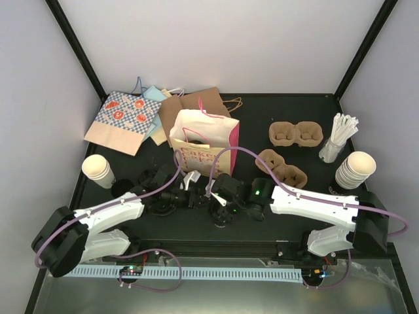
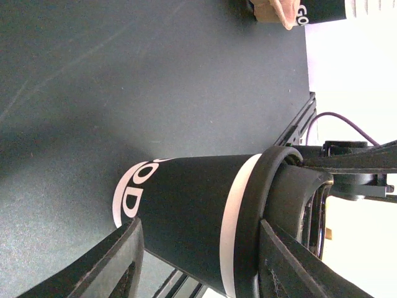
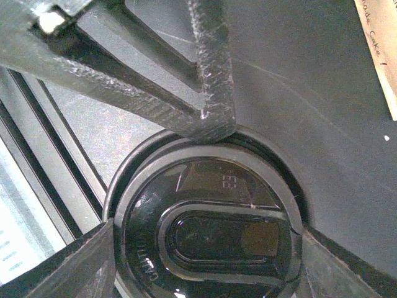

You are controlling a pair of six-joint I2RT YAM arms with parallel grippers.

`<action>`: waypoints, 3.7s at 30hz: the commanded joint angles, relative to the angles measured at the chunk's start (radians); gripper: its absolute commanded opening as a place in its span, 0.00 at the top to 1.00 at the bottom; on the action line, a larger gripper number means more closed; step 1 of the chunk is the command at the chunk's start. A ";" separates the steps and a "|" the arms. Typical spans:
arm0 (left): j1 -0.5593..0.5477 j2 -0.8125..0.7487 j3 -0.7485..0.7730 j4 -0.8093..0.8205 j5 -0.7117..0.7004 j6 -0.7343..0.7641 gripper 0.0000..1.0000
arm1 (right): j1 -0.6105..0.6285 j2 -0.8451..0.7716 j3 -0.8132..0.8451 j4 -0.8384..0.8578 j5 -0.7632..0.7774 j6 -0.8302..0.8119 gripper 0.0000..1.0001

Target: Pack the takeout coffee

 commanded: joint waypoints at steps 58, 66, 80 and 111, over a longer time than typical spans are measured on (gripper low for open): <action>-0.020 -0.399 -0.250 0.117 0.009 -0.208 0.39 | 0.024 0.061 0.068 -0.088 0.067 0.240 0.13; -0.019 -0.405 -0.184 0.034 -0.006 -0.162 0.39 | 0.023 0.020 0.138 -0.115 0.082 0.239 0.04; -0.057 -0.415 -0.009 -0.262 -0.120 0.058 0.37 | 0.014 -0.068 0.104 -0.110 0.094 0.317 0.05; -0.613 0.145 0.627 -0.803 -0.894 0.106 0.07 | -0.472 -0.373 -0.428 0.443 -0.504 0.391 0.47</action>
